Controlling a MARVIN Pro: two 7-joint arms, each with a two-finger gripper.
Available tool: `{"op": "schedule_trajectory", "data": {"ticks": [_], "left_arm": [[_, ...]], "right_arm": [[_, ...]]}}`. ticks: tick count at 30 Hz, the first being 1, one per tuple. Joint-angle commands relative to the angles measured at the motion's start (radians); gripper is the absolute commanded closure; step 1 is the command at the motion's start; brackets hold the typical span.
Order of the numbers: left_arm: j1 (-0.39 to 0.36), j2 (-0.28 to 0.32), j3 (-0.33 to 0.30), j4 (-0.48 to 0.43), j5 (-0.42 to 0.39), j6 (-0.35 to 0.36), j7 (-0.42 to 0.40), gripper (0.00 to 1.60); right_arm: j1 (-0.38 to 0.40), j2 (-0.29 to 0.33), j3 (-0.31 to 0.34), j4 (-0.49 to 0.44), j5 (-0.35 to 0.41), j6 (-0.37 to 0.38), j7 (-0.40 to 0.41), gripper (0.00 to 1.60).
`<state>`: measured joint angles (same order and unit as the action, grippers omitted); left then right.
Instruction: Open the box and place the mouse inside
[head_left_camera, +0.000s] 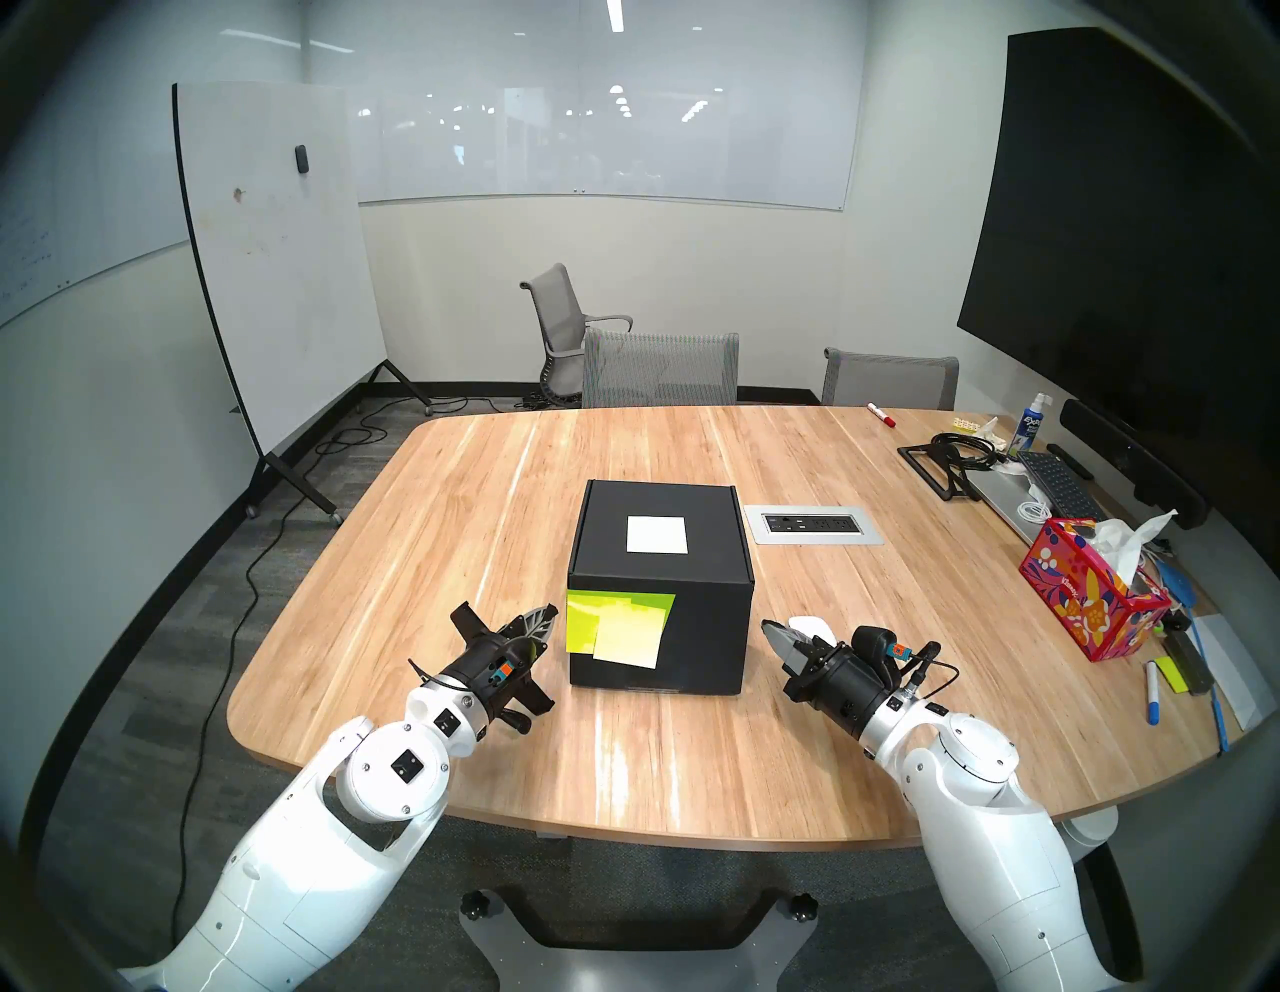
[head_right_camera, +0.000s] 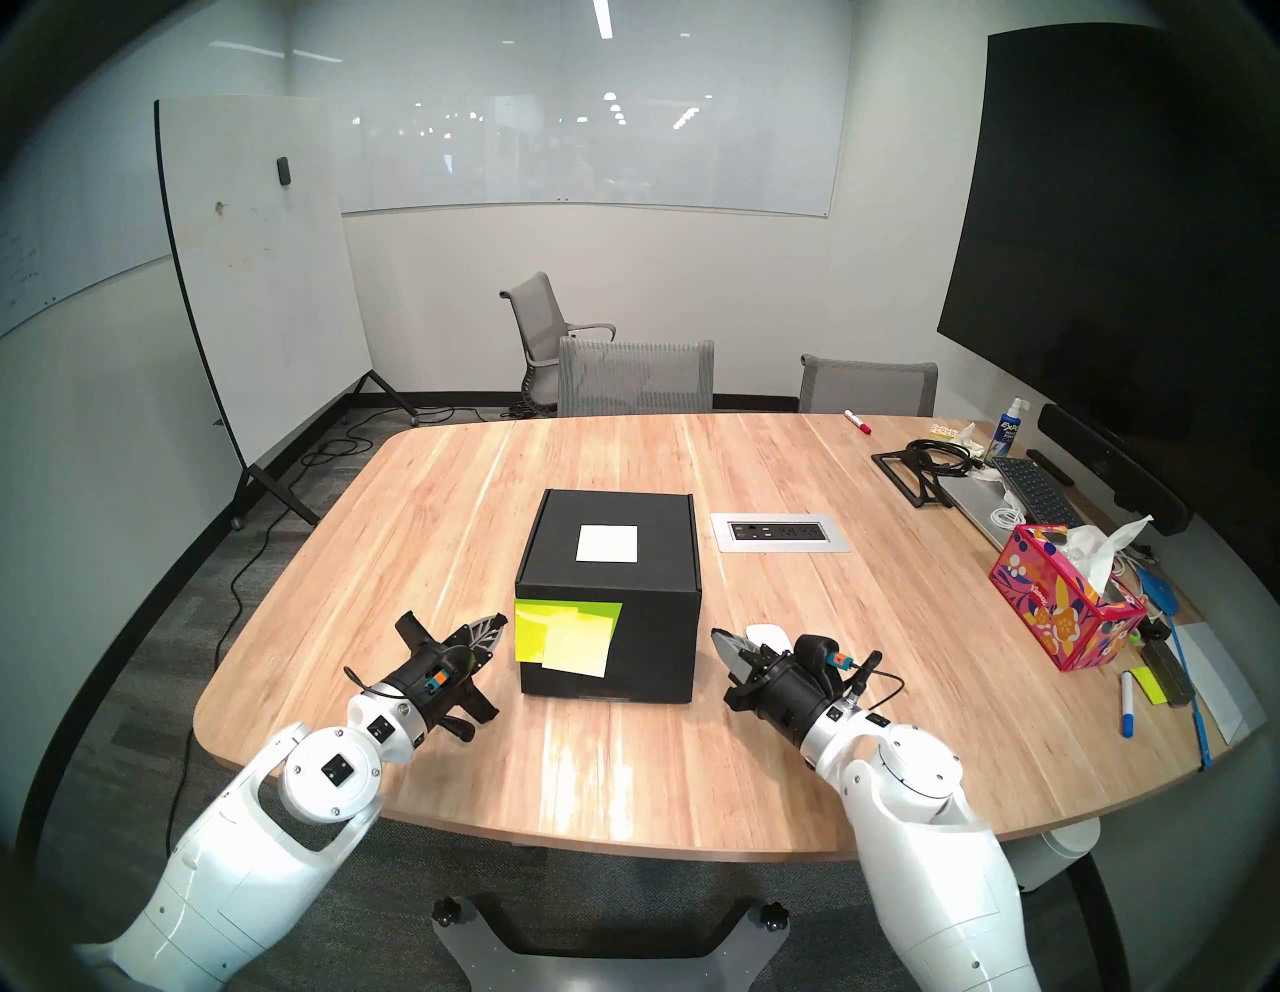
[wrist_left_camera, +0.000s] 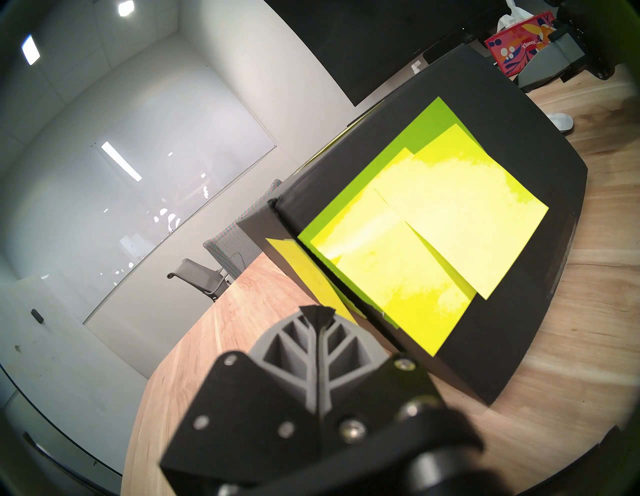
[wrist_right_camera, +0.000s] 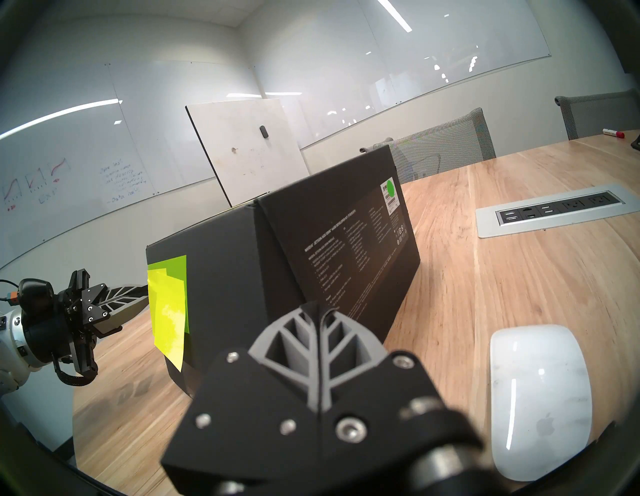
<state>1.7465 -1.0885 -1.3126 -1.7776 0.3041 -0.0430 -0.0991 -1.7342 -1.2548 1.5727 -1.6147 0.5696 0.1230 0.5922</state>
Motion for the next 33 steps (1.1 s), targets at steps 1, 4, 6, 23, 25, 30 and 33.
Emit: {"op": "schedule_trajectory", "data": {"ticks": [1, 4, 6, 23, 25, 30, 33], "left_arm": [[-0.005, 0.001, -0.001, -0.017, 0.003, -0.005, 0.002, 1.6], [-0.005, 0.001, -0.001, -0.017, 0.003, -0.005, 0.002, 1.6], [-0.005, 0.001, -0.001, -0.017, 0.003, -0.005, 0.002, 1.6], [-0.005, 0.001, -0.001, -0.017, 0.003, -0.005, 0.002, 1.6], [-0.005, 0.001, -0.001, -0.017, 0.003, -0.005, 0.002, 1.6], [-0.005, 0.001, -0.001, -0.017, 0.003, -0.005, 0.002, 1.6], [-0.005, 0.001, -0.001, -0.017, 0.003, -0.005, 0.002, 1.6]], "right_arm": [[0.011, 0.003, 0.0, -0.015, -0.002, 0.002, 0.0, 1.6], [0.011, 0.002, 0.0, -0.015, -0.002, 0.002, 0.001, 1.6], [0.011, 0.002, 0.0, -0.015, -0.002, 0.002, 0.001, 1.6], [0.011, 0.002, 0.0, -0.015, -0.003, 0.002, 0.001, 1.6], [0.011, 0.002, 0.0, -0.015, -0.003, 0.002, 0.001, 1.6], [0.011, 0.001, 0.001, -0.015, -0.003, 0.002, 0.001, 1.6], [0.011, 0.001, 0.001, -0.015, -0.003, 0.002, 0.001, 1.6]]}}
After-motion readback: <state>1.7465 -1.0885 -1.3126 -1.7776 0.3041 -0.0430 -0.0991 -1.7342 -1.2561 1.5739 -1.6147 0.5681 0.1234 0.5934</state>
